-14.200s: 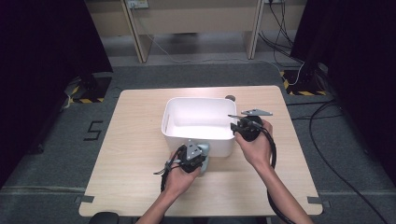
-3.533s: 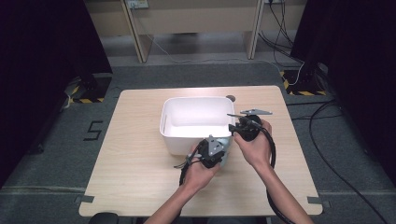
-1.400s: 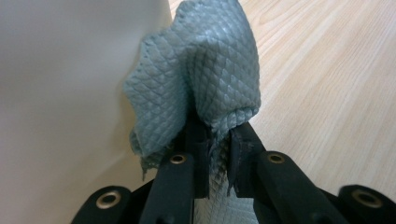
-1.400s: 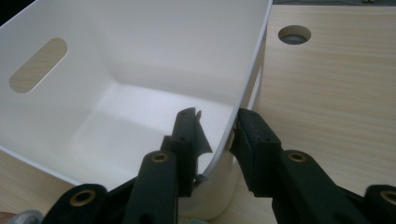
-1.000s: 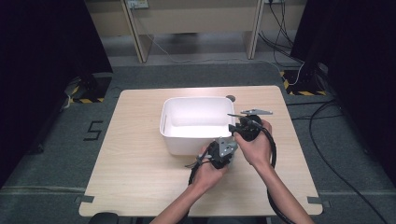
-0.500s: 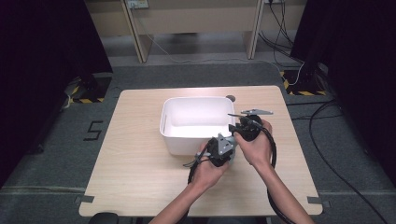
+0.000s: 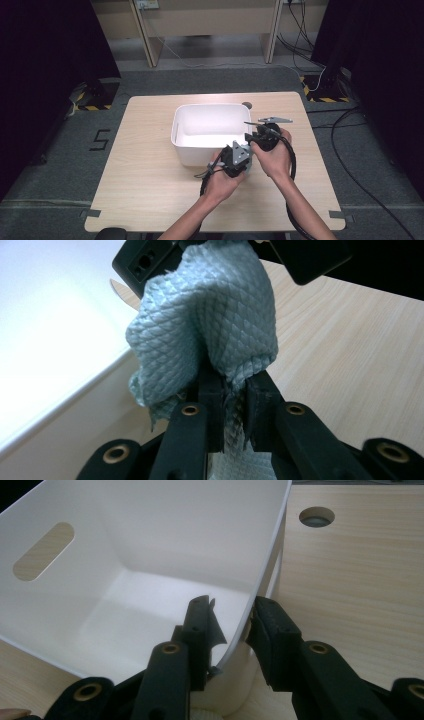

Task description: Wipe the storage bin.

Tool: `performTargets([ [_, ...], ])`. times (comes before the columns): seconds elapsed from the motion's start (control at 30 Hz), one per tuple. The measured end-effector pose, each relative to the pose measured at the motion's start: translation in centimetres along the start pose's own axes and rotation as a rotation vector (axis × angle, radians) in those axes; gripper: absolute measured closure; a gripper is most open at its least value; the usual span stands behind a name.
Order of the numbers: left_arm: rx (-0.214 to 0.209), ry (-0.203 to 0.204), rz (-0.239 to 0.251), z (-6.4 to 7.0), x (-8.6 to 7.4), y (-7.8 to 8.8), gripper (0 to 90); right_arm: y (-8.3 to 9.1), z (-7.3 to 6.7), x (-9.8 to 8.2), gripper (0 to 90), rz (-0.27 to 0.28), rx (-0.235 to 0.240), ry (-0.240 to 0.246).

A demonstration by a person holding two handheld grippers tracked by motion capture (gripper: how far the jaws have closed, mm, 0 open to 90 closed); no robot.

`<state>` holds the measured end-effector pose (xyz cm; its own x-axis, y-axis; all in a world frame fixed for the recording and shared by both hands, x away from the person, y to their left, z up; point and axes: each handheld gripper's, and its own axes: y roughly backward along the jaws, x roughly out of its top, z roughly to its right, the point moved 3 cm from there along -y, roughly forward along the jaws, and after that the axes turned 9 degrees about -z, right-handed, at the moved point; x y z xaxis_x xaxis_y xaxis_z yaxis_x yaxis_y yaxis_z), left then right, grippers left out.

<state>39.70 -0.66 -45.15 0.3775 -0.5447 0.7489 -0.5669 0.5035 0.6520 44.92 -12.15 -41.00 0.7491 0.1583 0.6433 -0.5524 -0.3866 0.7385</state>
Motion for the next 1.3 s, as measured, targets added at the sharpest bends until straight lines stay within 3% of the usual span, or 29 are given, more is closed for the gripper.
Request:
performTargets([
  [0.27,0.0,-0.001,0.009,-0.1,-0.6,1.1,80.5,0.0,0.1,0.1,68.7,-0.001,0.001,0.003],
  [0.5,-0.016,0.006,-0.004,-0.7,-2.4,2.9,80.5,-0.2,0.0,0.0,65.6,-0.004,0.004,0.006],
  [0.6,0.001,0.006,-0.008,-1.4,-3.6,4.1,80.6,-0.2,0.0,0.0,65.0,-0.004,0.003,0.007],
  [0.77,0.035,0.031,-0.015,-3.5,-5.8,6.6,80.5,-0.2,0.0,0.1,63.6,-0.006,0.002,-0.001],
  [0.9,0.072,0.079,-0.01,-5.5,-7.7,8.7,80.5,-0.1,0.0,0.3,63.6,-0.006,0.0,0.0],
  [1.1,0.166,0.145,-0.003,-8.8,-10.4,12.1,80.5,-0.3,0.1,0.4,66.2,-0.023,-0.012,0.007],
  [1.3,0.239,0.212,-0.005,-12.0,-12.3,14.2,80.5,-0.4,0.2,0.7,70.4,-0.033,-0.024,0.02],
])
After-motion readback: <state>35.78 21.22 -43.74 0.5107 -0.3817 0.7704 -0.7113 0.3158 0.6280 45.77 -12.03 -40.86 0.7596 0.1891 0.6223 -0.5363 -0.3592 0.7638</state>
